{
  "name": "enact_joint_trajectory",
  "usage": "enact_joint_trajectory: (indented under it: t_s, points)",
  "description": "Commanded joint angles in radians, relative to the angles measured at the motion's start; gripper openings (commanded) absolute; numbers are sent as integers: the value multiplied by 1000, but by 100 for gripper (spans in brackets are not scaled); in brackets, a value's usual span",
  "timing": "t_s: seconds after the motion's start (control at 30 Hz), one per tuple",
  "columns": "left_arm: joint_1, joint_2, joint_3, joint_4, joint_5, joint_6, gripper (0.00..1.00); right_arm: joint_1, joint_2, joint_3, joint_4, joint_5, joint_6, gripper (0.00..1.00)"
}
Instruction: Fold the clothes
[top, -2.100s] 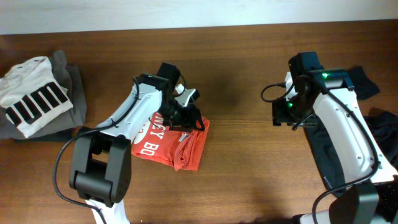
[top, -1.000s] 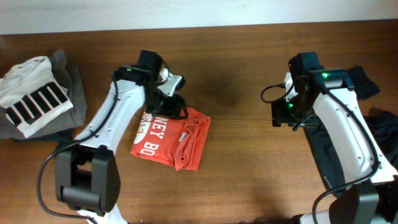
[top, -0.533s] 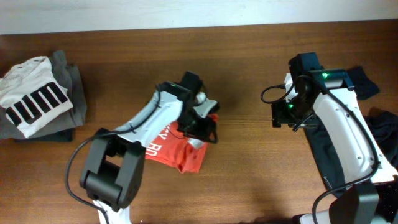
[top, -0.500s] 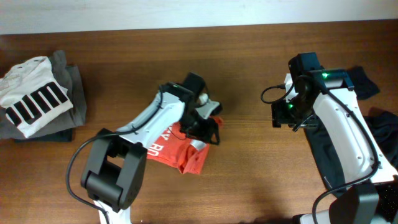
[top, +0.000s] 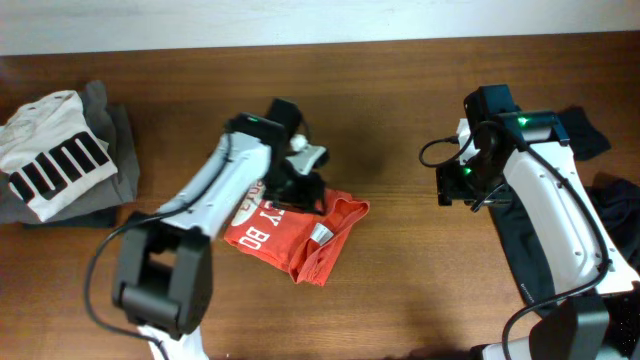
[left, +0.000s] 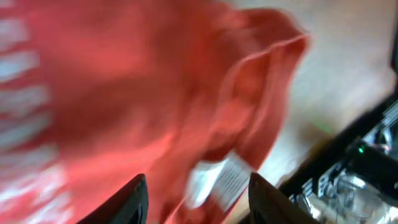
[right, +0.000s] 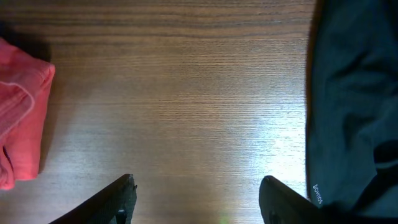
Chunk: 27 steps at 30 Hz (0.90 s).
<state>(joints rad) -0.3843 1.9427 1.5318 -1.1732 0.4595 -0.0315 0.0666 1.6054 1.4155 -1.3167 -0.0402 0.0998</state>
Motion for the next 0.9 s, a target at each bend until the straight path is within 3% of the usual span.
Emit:
enact_joint_trajectory:
  t_s: [0.0,0.17,0.27,0.53,0.73,0.87]
  points:
    - [70,-96,25,-95,-232,-164,52,-2,3,1,-2,-27,-84,71]
    - [158,-109,11,-182,-281,-204,56,-1,6,1,56,-182,-226,71]
    - [195,-109,-51,-146,-277,-226,56,-2,12,1,88,-196,-226,71]
    - [182,-109,-273,23,-50,-228,54,-2,23,-7,91,-192,-227,71]
    - [178,-109,-418,166,-98,-278,55,-2,23,-8,91,-192,-227,72]
    - [178,-109,-438,300,-251,-298,55,-2,23,-8,88,-192,-226,72]
